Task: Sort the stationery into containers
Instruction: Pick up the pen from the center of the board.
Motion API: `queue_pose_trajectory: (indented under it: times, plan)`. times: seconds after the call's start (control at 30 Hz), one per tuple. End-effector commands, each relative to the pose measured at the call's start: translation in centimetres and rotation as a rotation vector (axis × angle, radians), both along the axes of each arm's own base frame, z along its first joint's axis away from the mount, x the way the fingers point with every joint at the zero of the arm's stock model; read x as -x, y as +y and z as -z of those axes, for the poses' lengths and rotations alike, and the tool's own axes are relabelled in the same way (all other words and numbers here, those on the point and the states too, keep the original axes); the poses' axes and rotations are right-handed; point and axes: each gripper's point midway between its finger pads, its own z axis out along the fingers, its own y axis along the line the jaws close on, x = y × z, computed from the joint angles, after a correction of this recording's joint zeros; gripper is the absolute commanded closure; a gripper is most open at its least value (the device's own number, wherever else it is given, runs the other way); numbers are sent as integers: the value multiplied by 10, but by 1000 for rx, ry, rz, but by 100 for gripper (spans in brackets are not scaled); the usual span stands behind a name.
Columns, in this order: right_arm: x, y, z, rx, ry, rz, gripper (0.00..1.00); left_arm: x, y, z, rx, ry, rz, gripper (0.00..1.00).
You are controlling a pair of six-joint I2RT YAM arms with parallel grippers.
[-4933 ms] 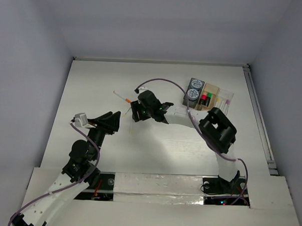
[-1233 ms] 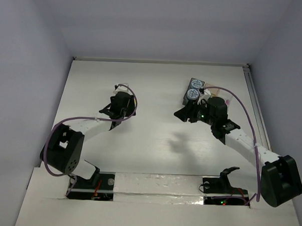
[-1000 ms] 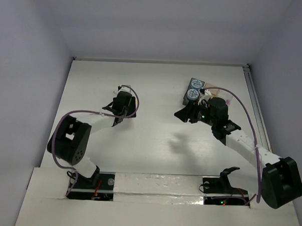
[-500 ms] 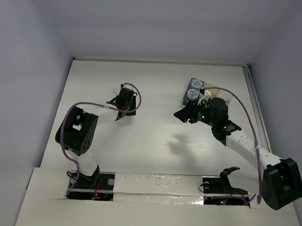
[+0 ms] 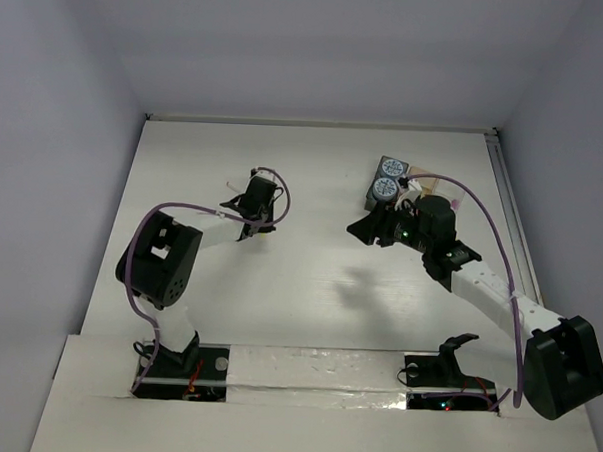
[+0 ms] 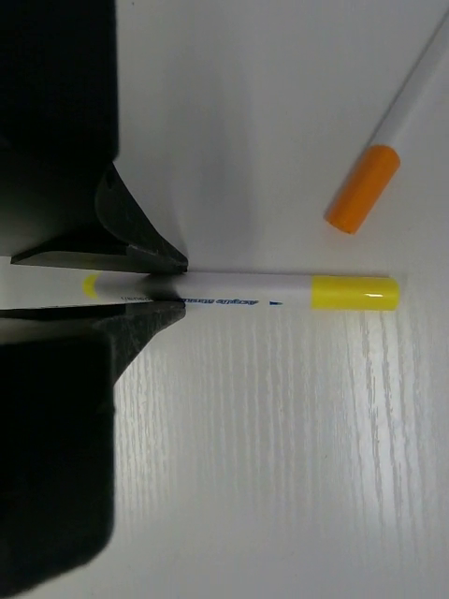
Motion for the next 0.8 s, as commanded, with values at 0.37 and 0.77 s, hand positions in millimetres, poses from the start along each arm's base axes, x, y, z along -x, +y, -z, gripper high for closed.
queue_pose_trajectory:
  times: [0.37,0.77]
  plan:
    - [-11,5,7,1,-2,10,26,28,-90,-36,167,-91,290,100]
    - [-14,10,4,-57,-8,15,11,91,-147,-133,729,-294,512,100]
